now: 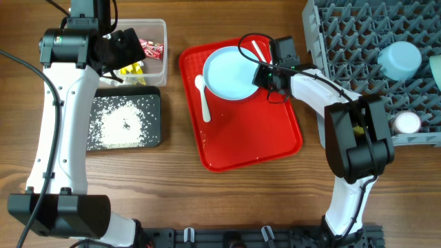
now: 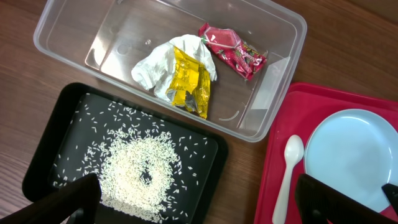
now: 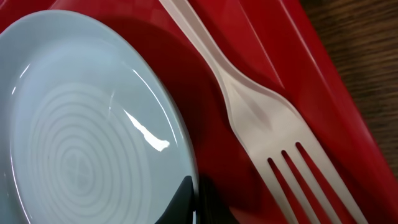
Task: Sort waste into correct bins and load items into the dishwasher rack
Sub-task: 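Reach the right gripper to the light-blue plate and grasp its rim, then carry the light-blue plate right and stand it in the rack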
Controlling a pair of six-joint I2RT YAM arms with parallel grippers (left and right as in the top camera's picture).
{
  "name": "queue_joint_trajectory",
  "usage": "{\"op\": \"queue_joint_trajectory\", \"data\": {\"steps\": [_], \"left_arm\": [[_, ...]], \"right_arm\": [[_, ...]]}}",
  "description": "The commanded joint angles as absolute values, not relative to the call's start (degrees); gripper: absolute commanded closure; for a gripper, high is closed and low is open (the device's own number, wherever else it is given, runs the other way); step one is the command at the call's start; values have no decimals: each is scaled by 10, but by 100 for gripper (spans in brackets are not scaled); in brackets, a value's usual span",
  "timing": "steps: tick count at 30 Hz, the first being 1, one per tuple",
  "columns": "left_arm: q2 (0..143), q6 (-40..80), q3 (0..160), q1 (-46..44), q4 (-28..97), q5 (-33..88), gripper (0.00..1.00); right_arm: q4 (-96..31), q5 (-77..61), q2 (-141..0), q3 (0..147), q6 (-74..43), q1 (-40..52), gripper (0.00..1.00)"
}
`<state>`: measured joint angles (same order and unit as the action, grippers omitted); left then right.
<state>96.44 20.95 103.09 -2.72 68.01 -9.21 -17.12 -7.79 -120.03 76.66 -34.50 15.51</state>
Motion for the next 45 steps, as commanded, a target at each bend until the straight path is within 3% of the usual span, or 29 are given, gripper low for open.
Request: {"op": "queue_joint_trajectory", "data": {"steps": [1, 7, 15, 22, 28, 33, 37, 45], "left_arm": [[967, 217, 1031, -28, 680, -99, 0], [967, 217, 1031, -28, 680, -99, 0], [967, 217, 1031, -28, 680, -99, 0], [967, 217, 1031, -28, 680, -99, 0], [967, 217, 1031, -28, 680, -99, 0], [967, 217, 1031, -28, 680, -99, 0], [967, 217, 1031, -28, 680, -99, 0], [967, 217, 1031, -28, 680, -99, 0]], "right_arm": [[-175, -89, -1230, 764, -348, 162, 96], [-199, -48, -1172, 767, -294, 162, 96], [-216, 189, -936, 767, -160, 161, 96], [-66, 432, -878, 766, 17, 96, 96], [64, 420, -914, 766, 97, -28, 96], [130, 346, -970, 766, 234, -109, 96], [183, 344, -1021, 766, 314, -121, 96], [223, 303, -1094, 766, 313, -121, 96]]}}
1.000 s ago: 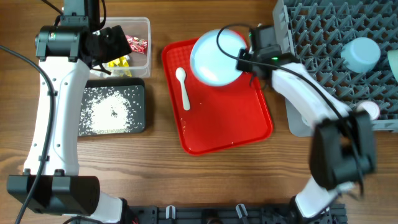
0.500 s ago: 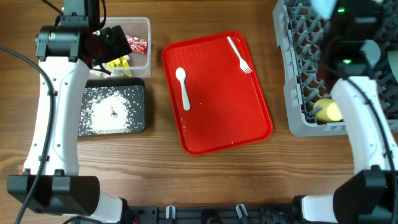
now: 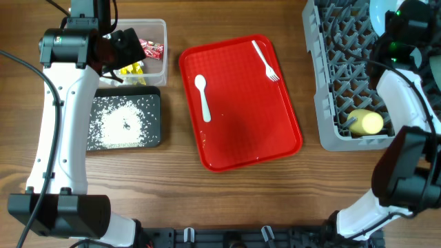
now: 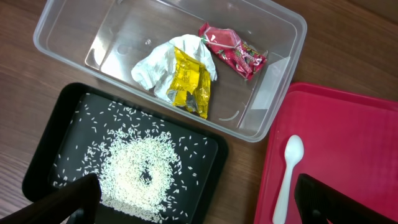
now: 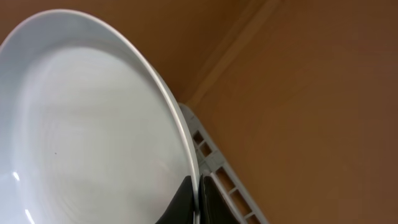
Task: Sort waste into correct bins and load items into the dishwasher rack
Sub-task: 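Carry the light-blue plate right and stand it in the rack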
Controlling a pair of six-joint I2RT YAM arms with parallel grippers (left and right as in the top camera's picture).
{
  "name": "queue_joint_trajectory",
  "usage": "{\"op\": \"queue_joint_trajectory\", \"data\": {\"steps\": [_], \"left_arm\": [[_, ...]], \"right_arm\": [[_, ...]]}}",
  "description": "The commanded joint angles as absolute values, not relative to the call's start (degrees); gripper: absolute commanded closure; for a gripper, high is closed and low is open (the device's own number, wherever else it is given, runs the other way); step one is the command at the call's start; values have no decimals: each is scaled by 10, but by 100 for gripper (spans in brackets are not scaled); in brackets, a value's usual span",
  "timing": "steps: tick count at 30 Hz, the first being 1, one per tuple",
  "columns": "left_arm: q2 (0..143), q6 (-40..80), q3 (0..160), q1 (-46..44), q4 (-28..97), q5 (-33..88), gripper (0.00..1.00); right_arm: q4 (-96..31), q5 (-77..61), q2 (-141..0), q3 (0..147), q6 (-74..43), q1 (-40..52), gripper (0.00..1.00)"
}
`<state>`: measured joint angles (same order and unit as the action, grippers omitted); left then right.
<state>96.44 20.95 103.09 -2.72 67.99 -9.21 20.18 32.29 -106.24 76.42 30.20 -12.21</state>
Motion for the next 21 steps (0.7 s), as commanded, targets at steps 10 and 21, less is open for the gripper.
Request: {"op": "queue_joint_trajectory", "data": {"steps": [10, 21], "left_arm": [[967, 217, 1031, -28, 680, -99, 0], [967, 217, 1031, -28, 680, -99, 0]], "right_arm": [[231, 264, -1138, 766, 246, -120, 96], [156, 178, -1056, 766, -17, -114, 0]]}}
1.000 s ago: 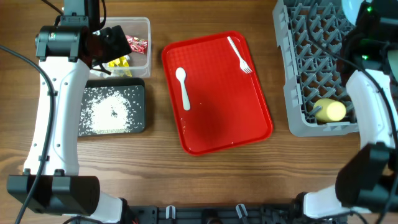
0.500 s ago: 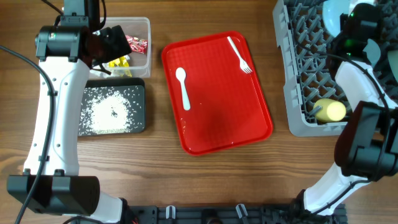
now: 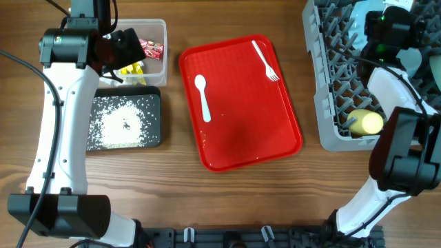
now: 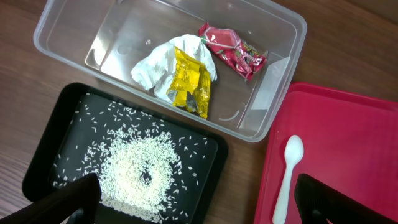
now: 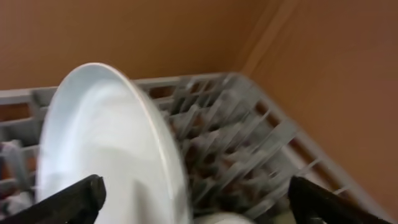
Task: Sort waste into correct bins and load items into the dishwasher rack
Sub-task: 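Carry the light-blue plate right and stand it in the rack, then grasp the white fork on the red tray with the right gripper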
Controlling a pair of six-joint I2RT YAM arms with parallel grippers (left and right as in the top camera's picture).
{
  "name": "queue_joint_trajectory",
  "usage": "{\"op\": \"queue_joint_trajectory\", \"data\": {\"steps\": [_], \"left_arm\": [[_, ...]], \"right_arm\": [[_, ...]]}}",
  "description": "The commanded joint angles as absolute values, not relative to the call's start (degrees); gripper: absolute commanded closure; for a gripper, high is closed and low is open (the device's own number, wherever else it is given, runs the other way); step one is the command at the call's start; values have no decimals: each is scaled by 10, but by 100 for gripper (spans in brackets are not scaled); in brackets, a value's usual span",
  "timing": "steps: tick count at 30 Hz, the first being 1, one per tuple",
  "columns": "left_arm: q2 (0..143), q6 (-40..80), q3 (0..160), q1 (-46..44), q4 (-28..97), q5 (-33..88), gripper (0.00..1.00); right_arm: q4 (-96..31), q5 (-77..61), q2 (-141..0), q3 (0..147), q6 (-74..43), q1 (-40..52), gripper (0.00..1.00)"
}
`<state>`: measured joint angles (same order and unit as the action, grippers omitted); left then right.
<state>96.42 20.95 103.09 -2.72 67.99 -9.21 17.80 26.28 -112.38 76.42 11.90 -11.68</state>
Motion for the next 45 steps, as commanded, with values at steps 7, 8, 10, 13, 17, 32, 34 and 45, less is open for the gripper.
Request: {"op": "queue_joint_trajectory", "data": {"steps": [7, 8, 10, 13, 17, 32, 34, 45], "left_arm": [[967, 217, 1031, -28, 680, -99, 0], [967, 217, 1031, -28, 680, -99, 0], [967, 217, 1031, -28, 680, -99, 0], [967, 217, 1031, -28, 680, -99, 0], [967, 217, 1031, -28, 680, -99, 0], [967, 217, 1031, -28, 680, -99, 0], [967, 217, 1031, -28, 680, -99, 0], [967, 217, 1031, -28, 680, -99, 0]], "right_arm": [[-23, -42, -900, 766, -79, -85, 0], [-50, -56, -885, 766, -78, -62, 0], [-84, -59, -878, 766, -76, -22, 0], [-144, -59, -893, 766, -77, 55, 0], [-178, -68, -954, 766, -60, 130, 0], [-101, -95, -1190, 766, 20, 146, 14], [-92, -90, -1206, 766, 18, 146, 17], [-51, -45, -1245, 766, 14, 146, 23]]}}
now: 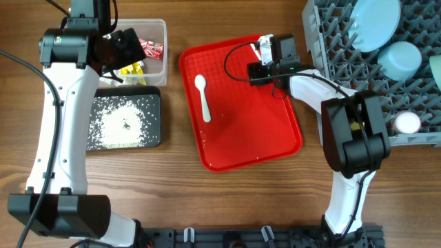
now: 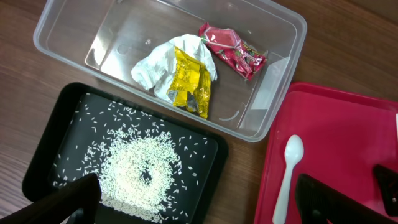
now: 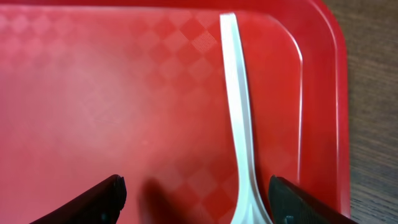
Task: Sort waste into correct bins and load items into the dishwasher rack
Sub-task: 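Grasp the white fork on the red tray with the right gripper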
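Observation:
A white fork (image 3: 239, 112) lies at the far right corner of the red tray (image 1: 241, 138). My right gripper (image 3: 196, 199) hangs open just above the fork, whose handle runs between the fingers nearer the right one. In the overhead view the right gripper (image 1: 265, 65) hides most of the fork. A white spoon (image 1: 202, 96) lies on the tray's left part. The light blue plate (image 1: 374, 24) stands on edge in the grey dishwasher rack (image 1: 331, 83). My left gripper (image 2: 199, 205) is open and holds nothing, high over the bins.
A clear bin (image 2: 56, 25) holds a yellow wrapper (image 2: 189, 84), a red wrapper (image 2: 233, 46) and a white tissue (image 2: 158, 62). A black tray (image 2: 50, 155) with rice sits beside it. The rack also holds a blue cup (image 1: 400, 60) and a white round item (image 1: 406, 122).
My right gripper was open at the rack beside the standing plate. Now it is open over the fork on the red tray. The left arm and the bins are unchanged.
My right gripper was shut on the rim of the blue plate on the tray, next to the fork. Then it held the plate up over the rack. Then it was open with the plate standing in the rack, and now it is over the fork.

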Controlling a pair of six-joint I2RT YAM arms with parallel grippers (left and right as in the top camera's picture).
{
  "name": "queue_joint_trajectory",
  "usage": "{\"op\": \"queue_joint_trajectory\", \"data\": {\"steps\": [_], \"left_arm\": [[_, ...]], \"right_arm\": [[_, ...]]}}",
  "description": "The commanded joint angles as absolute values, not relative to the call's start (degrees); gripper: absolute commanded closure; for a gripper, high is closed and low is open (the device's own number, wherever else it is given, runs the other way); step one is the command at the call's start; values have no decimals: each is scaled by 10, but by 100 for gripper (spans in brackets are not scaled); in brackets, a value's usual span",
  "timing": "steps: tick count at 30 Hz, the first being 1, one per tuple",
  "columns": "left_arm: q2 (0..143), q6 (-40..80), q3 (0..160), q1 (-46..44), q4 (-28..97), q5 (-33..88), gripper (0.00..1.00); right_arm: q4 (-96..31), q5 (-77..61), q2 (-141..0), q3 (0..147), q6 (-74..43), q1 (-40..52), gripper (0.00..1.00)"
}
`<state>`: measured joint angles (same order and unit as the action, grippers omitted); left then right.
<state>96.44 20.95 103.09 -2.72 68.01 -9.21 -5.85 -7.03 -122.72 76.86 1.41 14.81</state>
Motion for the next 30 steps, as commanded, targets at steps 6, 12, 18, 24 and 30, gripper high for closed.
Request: {"op": "queue_joint_trajectory", "data": {"steps": [6, 12, 18, 24, 30], "left_arm": [[967, 217, 1031, -28, 680, -99, 0], [967, 217, 1031, -28, 680, -99, 0], [967, 217, 1031, -28, 680, -99, 0], [967, 217, 1031, -28, 680, -99, 0], [967, 217, 1031, -28, 680, -99, 0]], "right_arm": [[-76, -45, -1245, 766, 10, 146, 45], [-108, -69, -1245, 766, -3, 146, 76], [-130, -91, -1235, 766, -26, 146, 96], [-178, -111, -1160, 766, -37, 146, 96], [-237, -113, -1061, 766, -61, 145, 96]]}}
